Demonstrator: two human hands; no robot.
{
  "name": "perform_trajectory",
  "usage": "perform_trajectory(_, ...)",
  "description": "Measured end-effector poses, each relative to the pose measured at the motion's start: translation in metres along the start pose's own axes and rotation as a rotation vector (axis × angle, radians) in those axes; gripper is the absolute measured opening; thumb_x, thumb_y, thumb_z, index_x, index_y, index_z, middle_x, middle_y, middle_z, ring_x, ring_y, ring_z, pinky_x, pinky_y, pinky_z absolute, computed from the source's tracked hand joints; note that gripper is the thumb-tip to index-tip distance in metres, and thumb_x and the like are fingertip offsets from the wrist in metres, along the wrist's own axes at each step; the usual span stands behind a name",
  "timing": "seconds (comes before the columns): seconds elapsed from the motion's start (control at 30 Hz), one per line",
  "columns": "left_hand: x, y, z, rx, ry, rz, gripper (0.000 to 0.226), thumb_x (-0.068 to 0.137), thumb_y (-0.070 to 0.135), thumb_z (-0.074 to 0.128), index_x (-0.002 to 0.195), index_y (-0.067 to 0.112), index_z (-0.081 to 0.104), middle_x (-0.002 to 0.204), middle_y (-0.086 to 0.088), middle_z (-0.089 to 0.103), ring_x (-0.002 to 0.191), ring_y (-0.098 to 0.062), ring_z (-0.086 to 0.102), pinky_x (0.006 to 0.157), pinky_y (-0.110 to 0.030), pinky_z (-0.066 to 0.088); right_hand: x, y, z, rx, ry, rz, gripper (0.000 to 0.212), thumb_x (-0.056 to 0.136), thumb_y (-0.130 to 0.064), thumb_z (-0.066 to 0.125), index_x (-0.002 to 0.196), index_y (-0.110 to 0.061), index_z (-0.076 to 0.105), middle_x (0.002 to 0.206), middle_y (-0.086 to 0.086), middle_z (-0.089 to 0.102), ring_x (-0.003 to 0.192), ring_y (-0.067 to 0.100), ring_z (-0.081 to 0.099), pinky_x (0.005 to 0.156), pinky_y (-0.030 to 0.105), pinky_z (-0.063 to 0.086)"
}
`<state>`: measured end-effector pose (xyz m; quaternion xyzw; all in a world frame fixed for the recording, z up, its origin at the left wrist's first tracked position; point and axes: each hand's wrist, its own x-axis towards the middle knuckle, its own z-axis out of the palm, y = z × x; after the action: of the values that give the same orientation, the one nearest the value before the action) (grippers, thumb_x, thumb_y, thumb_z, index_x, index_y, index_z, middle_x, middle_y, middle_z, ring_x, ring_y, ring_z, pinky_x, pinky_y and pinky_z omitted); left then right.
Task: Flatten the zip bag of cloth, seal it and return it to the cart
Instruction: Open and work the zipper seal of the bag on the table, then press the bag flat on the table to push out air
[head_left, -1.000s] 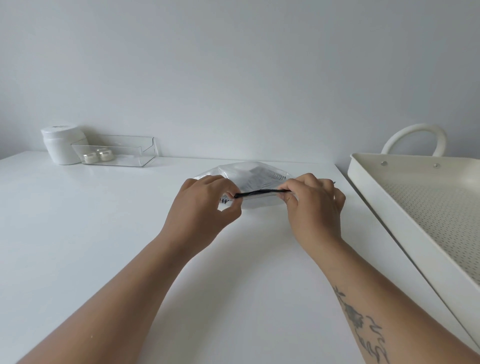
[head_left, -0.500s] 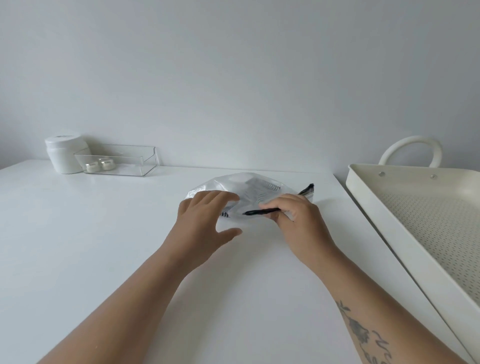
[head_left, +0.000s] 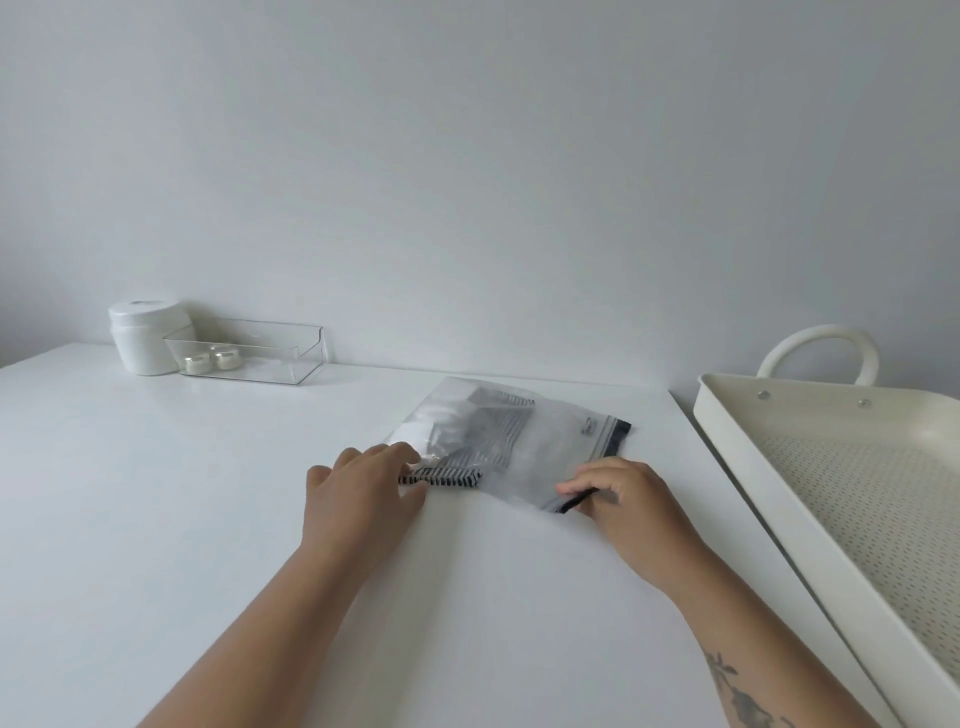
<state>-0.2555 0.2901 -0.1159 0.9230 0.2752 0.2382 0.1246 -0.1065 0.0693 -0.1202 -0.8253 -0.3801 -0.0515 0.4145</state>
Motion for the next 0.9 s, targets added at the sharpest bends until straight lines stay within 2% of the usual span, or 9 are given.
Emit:
perform_trajectory(0.1,0.001,0.001,-0.001,0.042,0.003,-0.025,0.03,0.086,0.04,0.046,0.113,0.037,0.058,0.106,0.017,0.062,0.105,-0.014,0.046,0.081,-0.032,0.024,0.001,0.01,-0.004,-0.099,0.026,0.069,0.038,0.084,0.007,0.059,0.089,-0.025,0.079,0.091,-0.024,0.059,0.103,0.012,0.063,0.091,0.018,0.044)
perform_trajectory(0.2,0.001,0.005,-0.003,0.041,0.025,-0.004,0.031,0.084,0.044,0.048,0.114,0.037,0.056,0.1,0.016,0.062,0.105,-0.014,0.047,0.085,-0.034,0.026,0.002,0.012,-0.003,-0.167,0.072,0.122,0.046,0.086,0.008,0.046,0.09,-0.025,0.078,0.104,-0.013,0.063,0.108,0.019,0.061,0.099,0.04,0.043)
perform_trajectory(0.27,0.0,0.007,-0.002,0.03,0.023,0.079,0.036,0.084,0.046,0.054,0.119,0.037,0.054,0.108,0.017,0.058,0.11,-0.015,0.044,0.089,-0.036,0.026,0.003,0.008,-0.003,-0.134,0.175,0.126,0.047,0.087,0.009,0.042,0.093,-0.021,0.077,0.118,-0.004,0.065,0.112,0.021,0.058,0.097,0.034,0.042)
perform_trajectory(0.37,-0.003,0.015,0.002,0.038,-0.003,0.208,0.04,0.086,0.044,0.059,0.125,0.041,0.052,0.126,0.02,0.049,0.12,-0.016,0.038,0.095,-0.039,0.024,0.005,-0.015,-0.004,0.085,0.271,0.031,0.041,0.09,0.003,0.046,0.099,-0.026,0.074,0.118,-0.01,0.063,0.117,0.009,0.052,0.09,0.01,0.036)
perform_trajectory(0.47,-0.002,0.016,0.005,0.014,0.023,0.182,0.019,0.09,0.035,0.058,0.108,0.037,0.062,0.115,0.02,0.056,0.114,-0.016,0.045,0.093,-0.036,0.026,0.001,-0.037,0.01,0.041,0.068,-0.092,0.028,0.091,-0.021,0.058,0.116,-0.028,0.069,0.13,-0.01,0.057,0.127,0.006,0.046,0.106,0.018,0.032)
perform_trajectory(0.53,-0.001,0.011,0.005,-0.038,0.034,0.113,0.011,0.092,0.029,0.054,0.093,0.032,0.064,0.103,0.016,0.06,0.105,-0.016,0.049,0.088,-0.035,0.027,-0.004,-0.041,0.021,-0.155,-0.13,-0.102,0.047,0.09,-0.047,0.056,0.135,-0.034,0.053,0.146,-0.01,0.044,0.138,0.008,0.033,0.115,0.025,0.022)
perform_trajectory(0.6,0.001,0.004,0.004,-0.046,0.031,0.085,0.012,0.093,0.028,0.052,0.09,0.031,0.063,0.099,0.015,0.06,0.1,-0.016,0.048,0.086,-0.034,0.027,-0.006,-0.037,0.022,-0.339,-0.332,-0.029,0.064,0.089,-0.063,0.045,0.147,-0.039,0.033,0.158,-0.012,0.026,0.146,0.009,0.017,0.12,0.035,0.008)
perform_trajectory(0.77,0.005,-0.007,0.003,-0.023,-0.015,0.056,0.012,0.093,0.033,0.051,0.087,0.033,0.062,0.1,0.018,0.055,0.101,-0.013,0.038,0.082,-0.033,0.018,-0.006,-0.028,0.006,-0.474,-0.578,0.148,0.083,0.081,-0.081,0.019,0.152,-0.04,0.008,0.161,-0.02,-0.006,0.147,0.004,-0.012,0.119,0.045,-0.01)
perform_trajectory(0.9,0.005,-0.014,-0.002,-0.013,-0.101,0.031,0.01,0.092,0.037,0.051,0.084,0.037,0.057,0.106,0.02,0.049,0.103,-0.012,0.029,0.081,-0.035,0.016,-0.002,-0.027,-0.001,-0.428,-0.603,0.244,0.077,0.084,-0.077,0.006,0.152,-0.041,0.008,0.16,-0.025,-0.007,0.147,0.005,-0.014,0.118,0.047,-0.013)
